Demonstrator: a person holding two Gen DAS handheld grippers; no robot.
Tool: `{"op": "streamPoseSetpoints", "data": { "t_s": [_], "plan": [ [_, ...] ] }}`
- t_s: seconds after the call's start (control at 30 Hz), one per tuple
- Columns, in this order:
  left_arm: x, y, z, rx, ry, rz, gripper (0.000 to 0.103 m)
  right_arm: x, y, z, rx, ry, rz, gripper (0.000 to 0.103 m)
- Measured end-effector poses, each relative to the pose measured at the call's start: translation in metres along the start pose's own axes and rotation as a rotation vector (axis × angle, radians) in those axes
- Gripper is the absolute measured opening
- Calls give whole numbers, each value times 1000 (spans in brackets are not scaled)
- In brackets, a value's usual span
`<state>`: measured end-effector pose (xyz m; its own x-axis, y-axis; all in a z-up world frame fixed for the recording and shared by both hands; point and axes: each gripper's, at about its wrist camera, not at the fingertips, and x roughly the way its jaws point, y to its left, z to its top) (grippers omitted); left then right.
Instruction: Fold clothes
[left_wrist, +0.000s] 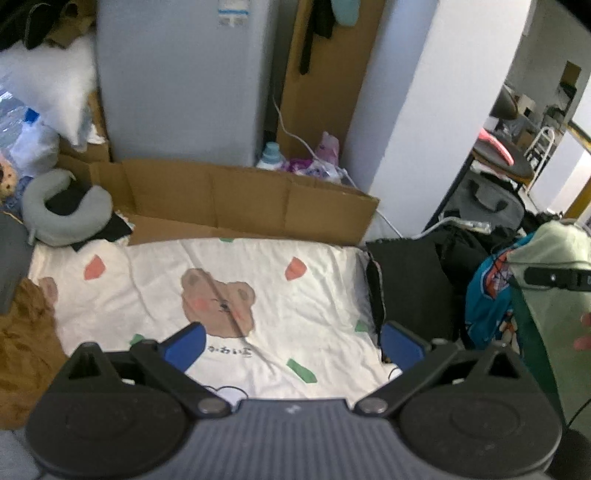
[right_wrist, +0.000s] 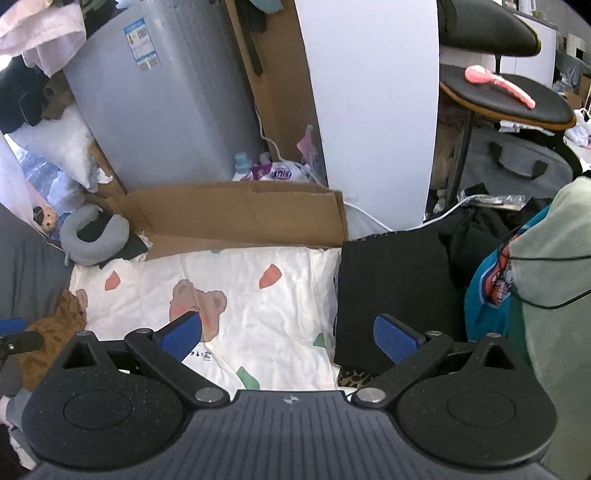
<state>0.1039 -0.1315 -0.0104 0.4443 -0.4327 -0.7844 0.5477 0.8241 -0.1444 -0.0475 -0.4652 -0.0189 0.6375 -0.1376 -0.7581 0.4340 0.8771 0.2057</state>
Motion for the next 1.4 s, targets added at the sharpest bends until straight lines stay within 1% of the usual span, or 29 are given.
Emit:
{"op": "streamPoseSetpoints", "data": {
  "t_s": [0.07, 0.13, 0.3, 0.4, 0.57, 0.7, 0.77, 0.9, 1.07, 1.17, 1.3, 1.4],
  "plan": [
    [-15, 14, 5, -35, 4, 27, 102, -14, 5, 6, 4, 2, -1, 102],
    [-27, 24, 10, -49, 18, 46, 102, -27, 10, 12, 13, 9, -1, 102],
    [-69, 48, 16, -73, 3, 83, 103, -61, 33, 28, 0, -5, 3, 102],
    [-94, 61, 19, -82, -24, 113, 103, -82, 54, 39, -36, -26, 30, 102],
    [-131, 81, 25, -98, -47, 140, 103, -108, 89, 54, -74, -52, 79, 102],
    [-155, 93, 32, -92, -66, 163, 103, -123, 115, 63, -108, -69, 119, 102],
    [-163, 96, 31, -90, -65, 180, 103, -125, 125, 65, -126, -67, 124, 102],
    [-172, 103, 23, -104, -64, 190, 103, -125, 138, 60, -141, -58, 135, 102],
    [-169, 106, 2, -131, -62, 212, 103, -115, 137, 41, -136, -35, 133, 102],
    [-171, 106, -10, -159, -94, 235, 103, -110, 134, 28, -123, -27, 138, 102],
    [-168, 103, -25, -203, -132, 238, 103, -103, 136, 13, -140, -20, 146, 102],
    [-161, 95, -35, -204, -149, 255, 103, -94, 133, -1, -143, -5, 133, 102]
  ]
}}
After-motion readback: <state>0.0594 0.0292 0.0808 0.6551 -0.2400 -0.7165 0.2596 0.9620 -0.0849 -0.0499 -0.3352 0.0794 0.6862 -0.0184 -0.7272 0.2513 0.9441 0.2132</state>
